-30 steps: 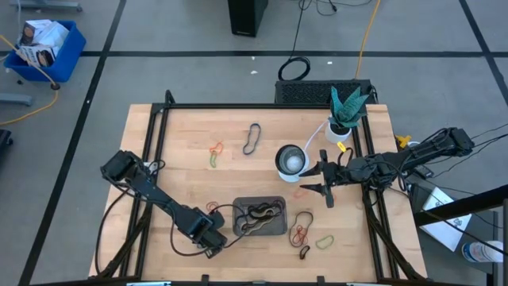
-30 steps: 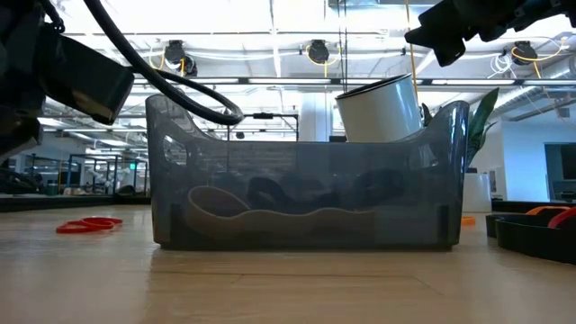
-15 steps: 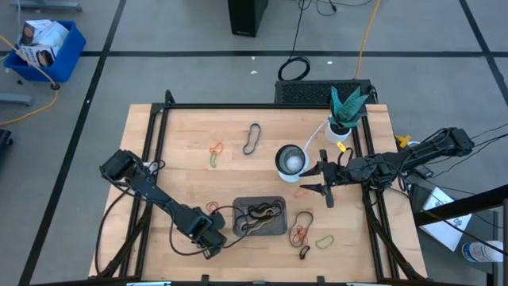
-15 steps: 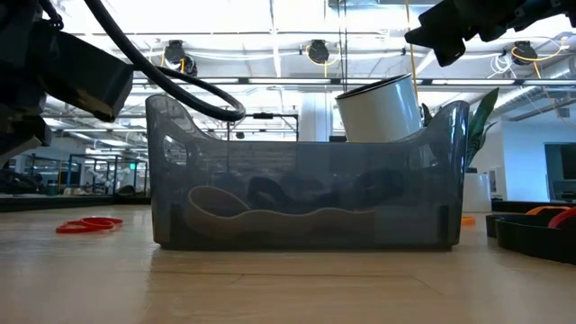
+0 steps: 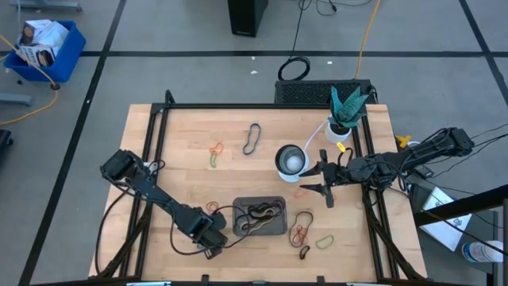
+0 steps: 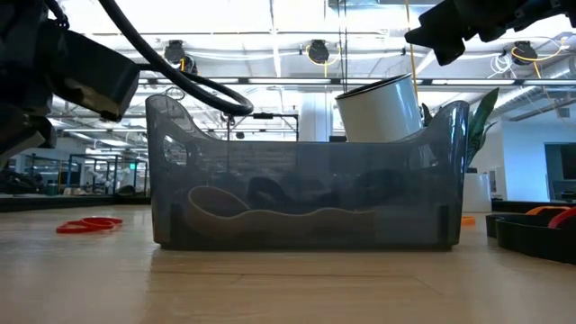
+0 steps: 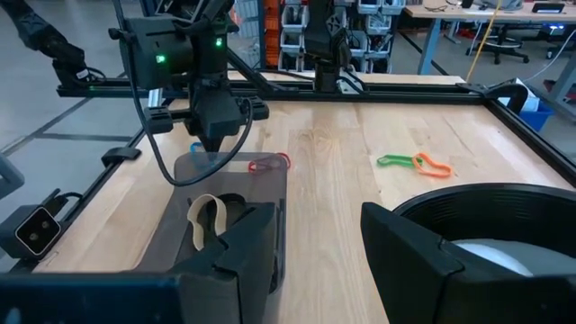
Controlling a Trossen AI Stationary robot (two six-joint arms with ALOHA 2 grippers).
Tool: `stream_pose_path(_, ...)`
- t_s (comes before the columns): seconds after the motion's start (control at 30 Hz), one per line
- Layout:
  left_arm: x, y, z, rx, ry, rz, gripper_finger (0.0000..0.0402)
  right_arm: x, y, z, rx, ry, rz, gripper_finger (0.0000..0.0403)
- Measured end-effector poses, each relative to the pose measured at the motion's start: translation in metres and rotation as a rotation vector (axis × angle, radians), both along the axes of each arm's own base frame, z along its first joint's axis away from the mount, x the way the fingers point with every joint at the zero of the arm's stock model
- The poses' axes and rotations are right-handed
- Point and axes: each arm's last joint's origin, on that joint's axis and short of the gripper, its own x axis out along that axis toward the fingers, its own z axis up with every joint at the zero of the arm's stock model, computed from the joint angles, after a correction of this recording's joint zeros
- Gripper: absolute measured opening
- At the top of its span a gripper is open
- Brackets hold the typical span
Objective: Pick and place rubber bands into bin
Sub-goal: Put the small blue rubber band into the black bin
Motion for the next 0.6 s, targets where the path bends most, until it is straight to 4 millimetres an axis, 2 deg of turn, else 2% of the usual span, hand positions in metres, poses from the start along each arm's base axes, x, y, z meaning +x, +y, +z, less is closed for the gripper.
stream_pose_path(0.17,-0.001,0.000,0.002,-0.008,0.004,-0.009,0.0006,0.000,0.000,0.000,-0.001,0.001,0.000,0.0161)
stream_pose_path(0.3,-0.003,0.001,0.017,-0.061,-0.027,-0.058,0.0004,0.000,0.000,0.000,-0.001,0.001,0.000,0.0158)
stream_pose_path(0.43,-0.009,0.004,0.047,-0.116,-0.116,-0.115,0.0004,0.000,0.000,0.000,0.000,0.000,0.000,0.0160)
stream_pose_path(0.6,-0.022,0.013,0.097,-0.198,-0.320,-0.227,0.0005,0.000,0.000,0.000,0.000,-0.001,0.000,0.0161)
